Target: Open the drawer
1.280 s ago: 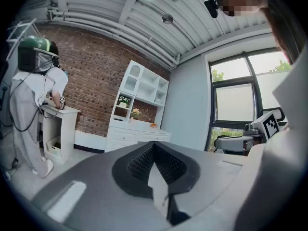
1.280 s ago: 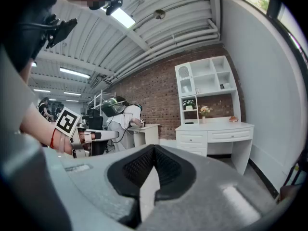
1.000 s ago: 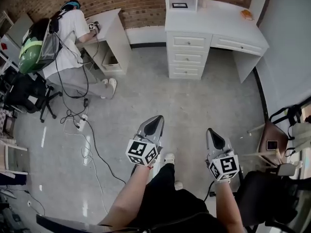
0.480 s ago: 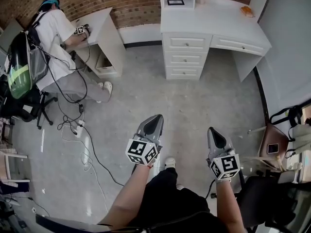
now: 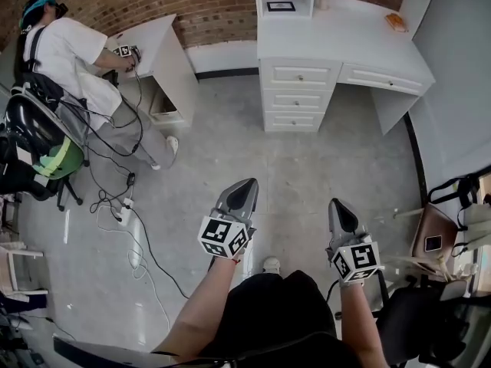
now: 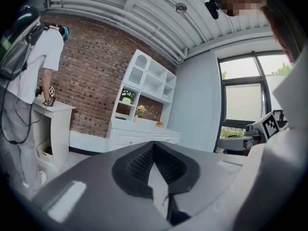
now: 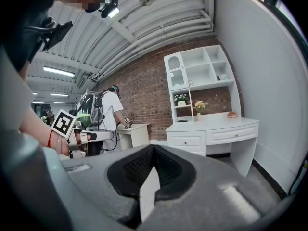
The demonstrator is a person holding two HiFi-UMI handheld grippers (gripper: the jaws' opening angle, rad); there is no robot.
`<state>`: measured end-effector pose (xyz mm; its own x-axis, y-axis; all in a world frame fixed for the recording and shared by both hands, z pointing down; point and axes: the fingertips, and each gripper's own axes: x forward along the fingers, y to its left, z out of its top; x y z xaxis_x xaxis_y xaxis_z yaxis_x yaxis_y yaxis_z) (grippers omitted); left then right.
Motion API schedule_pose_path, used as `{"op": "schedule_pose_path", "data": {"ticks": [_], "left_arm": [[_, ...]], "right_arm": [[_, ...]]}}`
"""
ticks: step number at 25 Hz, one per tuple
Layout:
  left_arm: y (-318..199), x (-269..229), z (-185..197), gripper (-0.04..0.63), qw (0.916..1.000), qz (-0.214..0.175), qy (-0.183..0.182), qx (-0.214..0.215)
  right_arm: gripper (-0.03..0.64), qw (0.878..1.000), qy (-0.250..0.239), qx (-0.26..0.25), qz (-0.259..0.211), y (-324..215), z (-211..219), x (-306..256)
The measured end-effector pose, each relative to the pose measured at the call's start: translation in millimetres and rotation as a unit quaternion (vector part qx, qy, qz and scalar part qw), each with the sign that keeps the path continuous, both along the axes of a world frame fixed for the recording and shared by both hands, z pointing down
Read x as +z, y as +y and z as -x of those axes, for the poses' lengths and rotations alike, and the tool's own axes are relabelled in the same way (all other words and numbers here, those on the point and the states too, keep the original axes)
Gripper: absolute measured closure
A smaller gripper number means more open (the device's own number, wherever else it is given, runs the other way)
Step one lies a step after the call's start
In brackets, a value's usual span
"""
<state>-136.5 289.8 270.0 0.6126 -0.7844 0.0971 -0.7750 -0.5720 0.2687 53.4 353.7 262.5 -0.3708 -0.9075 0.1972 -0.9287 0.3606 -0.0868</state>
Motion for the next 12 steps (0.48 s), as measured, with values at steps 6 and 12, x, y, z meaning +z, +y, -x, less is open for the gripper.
{"op": "schedule_pose_path", "data": {"ticks": [6, 12], "left_arm": [[-18.9, -0.3, -3.3, 0.594, 0.9999, -0.006, 0.007, 0.003], [-41.3, 10.0, -5.6, 0.594, 0.9999, 0.004, 0.009, -0.003]], "right_arm": [[0.615, 1.000, -0.015, 0.007, -0.002, -20.9, -1.9, 0.3], [0.615, 1.000, -0.022, -0.001, 0.013, -47.4, -1.0, 12.0]]}}
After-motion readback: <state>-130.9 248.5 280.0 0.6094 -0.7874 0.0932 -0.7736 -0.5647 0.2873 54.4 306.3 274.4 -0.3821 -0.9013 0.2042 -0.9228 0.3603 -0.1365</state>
